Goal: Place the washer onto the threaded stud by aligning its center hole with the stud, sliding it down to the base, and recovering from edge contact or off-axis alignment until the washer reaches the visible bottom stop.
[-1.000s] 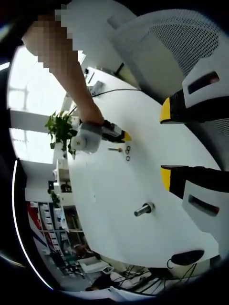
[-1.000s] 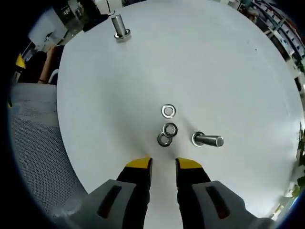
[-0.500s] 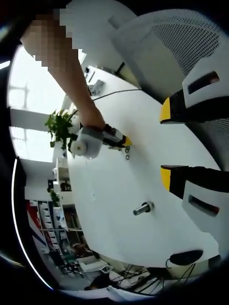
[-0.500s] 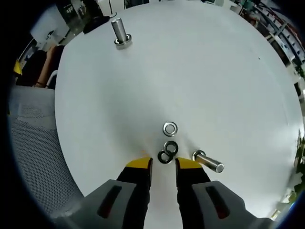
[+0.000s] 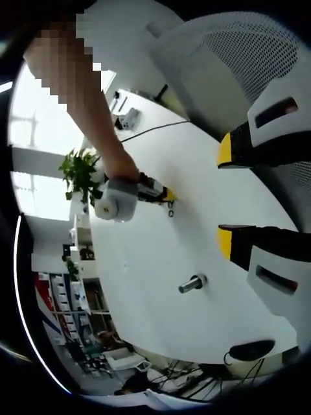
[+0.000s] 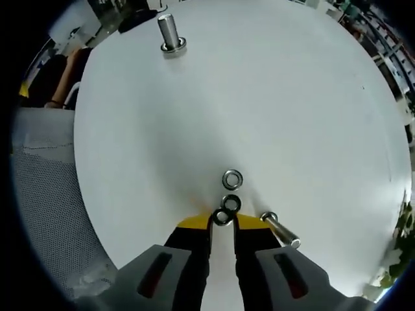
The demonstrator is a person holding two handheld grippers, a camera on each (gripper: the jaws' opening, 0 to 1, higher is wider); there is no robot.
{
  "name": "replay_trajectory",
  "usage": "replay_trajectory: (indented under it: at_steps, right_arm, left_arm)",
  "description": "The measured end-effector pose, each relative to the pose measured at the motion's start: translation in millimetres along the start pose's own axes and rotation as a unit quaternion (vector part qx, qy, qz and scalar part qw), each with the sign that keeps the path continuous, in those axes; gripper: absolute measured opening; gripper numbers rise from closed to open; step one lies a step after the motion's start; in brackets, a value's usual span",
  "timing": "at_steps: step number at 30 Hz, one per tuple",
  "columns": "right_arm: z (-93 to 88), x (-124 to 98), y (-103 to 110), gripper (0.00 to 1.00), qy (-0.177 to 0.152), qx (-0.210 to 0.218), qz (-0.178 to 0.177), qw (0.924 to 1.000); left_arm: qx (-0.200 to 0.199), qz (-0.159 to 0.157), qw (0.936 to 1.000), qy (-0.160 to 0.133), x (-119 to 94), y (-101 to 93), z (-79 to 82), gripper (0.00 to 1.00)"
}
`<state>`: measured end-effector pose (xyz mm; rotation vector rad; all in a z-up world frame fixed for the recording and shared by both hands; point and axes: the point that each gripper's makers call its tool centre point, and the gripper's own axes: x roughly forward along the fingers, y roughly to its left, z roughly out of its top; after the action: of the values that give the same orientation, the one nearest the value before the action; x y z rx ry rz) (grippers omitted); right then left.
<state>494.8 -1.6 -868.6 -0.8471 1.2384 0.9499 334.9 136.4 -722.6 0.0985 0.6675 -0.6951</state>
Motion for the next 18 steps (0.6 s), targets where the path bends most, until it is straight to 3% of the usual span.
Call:
replay_trajectory:
  at_steps: [8,14,18]
  right_arm:
    - [0.0,0.6,-1.2,0.13,0.016,0.0,0.009,0.9998]
    - [-0.1,-0.4,4.4,0.14,0.022,-0.027,-0.016,0.9993]
    - [-0.1,0.4,1.3,0.14,0.015,-0.012,-0.021,0.9996]
  left_arm:
    - [0.003,-0.002,1.0,0.004,0.6,-1.2,-1.2,0.32]
    - [0.003,-0.001,1.0,0.003,0.1,-1.0,-0.9,0.32]
    - [0.003,0.0,1.0,0.001,-0.4,-0.7,-0.3,0.32]
